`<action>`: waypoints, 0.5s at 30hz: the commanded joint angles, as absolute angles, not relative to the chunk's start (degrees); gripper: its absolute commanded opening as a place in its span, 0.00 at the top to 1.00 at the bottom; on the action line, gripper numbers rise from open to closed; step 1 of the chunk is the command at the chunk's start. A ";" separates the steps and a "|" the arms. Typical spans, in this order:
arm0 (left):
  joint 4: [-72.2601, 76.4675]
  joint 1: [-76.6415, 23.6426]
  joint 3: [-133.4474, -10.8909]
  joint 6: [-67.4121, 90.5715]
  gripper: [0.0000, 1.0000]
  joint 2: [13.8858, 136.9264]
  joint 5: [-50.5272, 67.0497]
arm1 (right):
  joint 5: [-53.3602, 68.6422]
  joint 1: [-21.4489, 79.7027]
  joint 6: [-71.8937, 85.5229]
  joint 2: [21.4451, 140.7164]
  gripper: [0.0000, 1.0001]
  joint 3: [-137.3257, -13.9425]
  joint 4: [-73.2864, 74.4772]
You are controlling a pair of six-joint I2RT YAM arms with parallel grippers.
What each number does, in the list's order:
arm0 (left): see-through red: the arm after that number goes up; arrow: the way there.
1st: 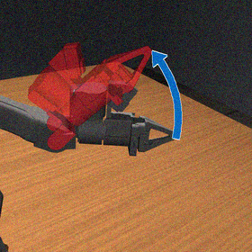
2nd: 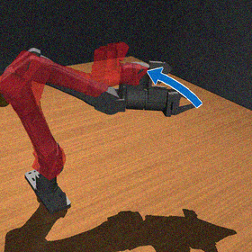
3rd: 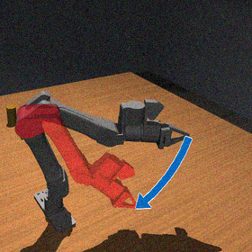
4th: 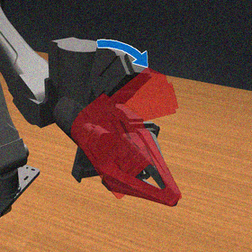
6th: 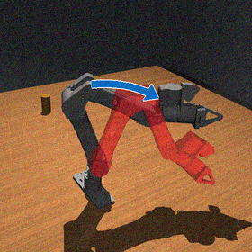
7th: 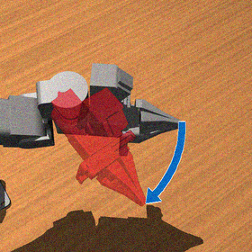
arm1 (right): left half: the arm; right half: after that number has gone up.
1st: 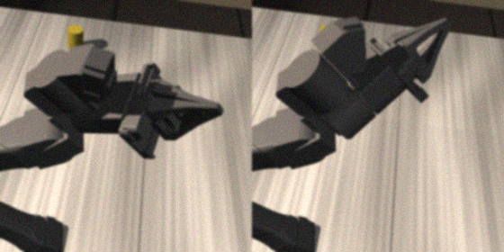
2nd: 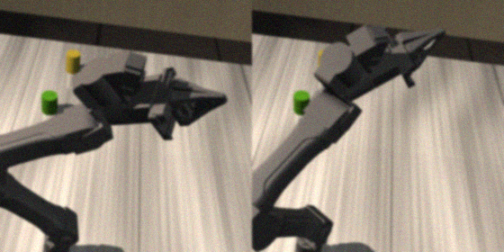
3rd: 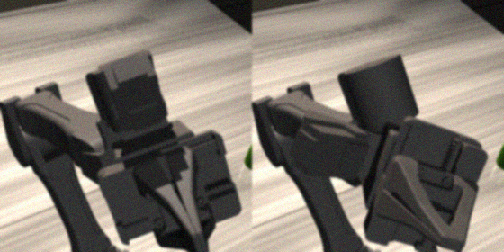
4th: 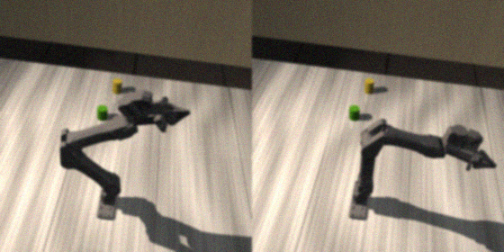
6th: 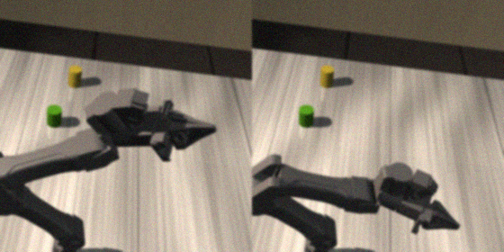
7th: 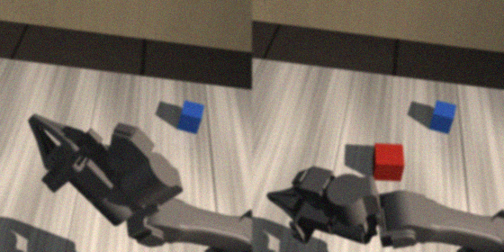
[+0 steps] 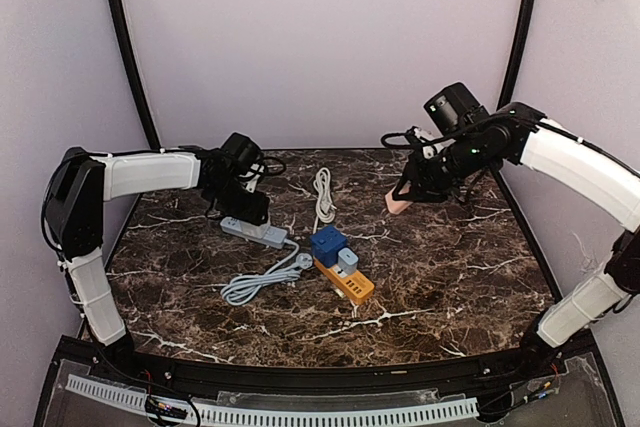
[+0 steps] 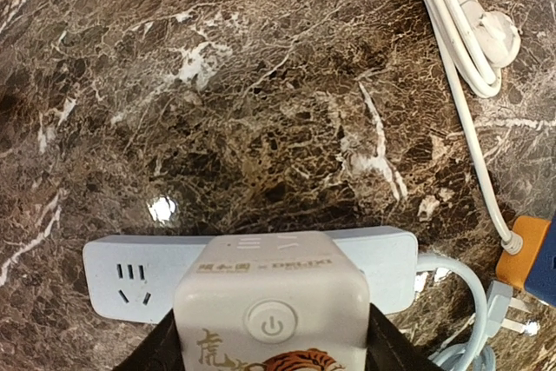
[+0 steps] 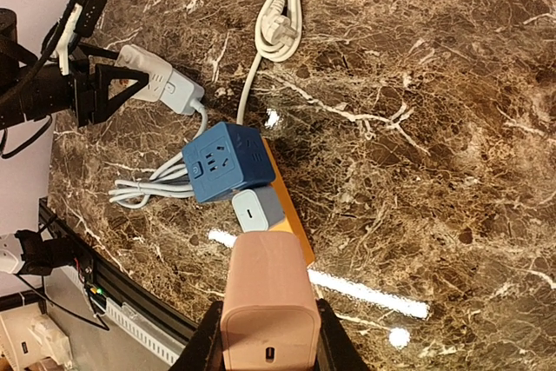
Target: Insert the plug
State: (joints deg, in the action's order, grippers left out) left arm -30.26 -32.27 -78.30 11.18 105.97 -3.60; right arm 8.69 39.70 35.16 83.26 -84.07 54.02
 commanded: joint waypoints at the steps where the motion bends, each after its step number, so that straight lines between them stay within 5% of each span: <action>1: -32.04 -33.15 -78.71 12.80 0.50 105.47 0.73 | 7.10 39.04 34.29 81.25 1.00 -84.24 55.12; 15: -33.07 -43.93 -74.60 12.07 0.52 102.08 3.64 | 2.91 38.93 36.72 74.36 1.00 -79.76 55.66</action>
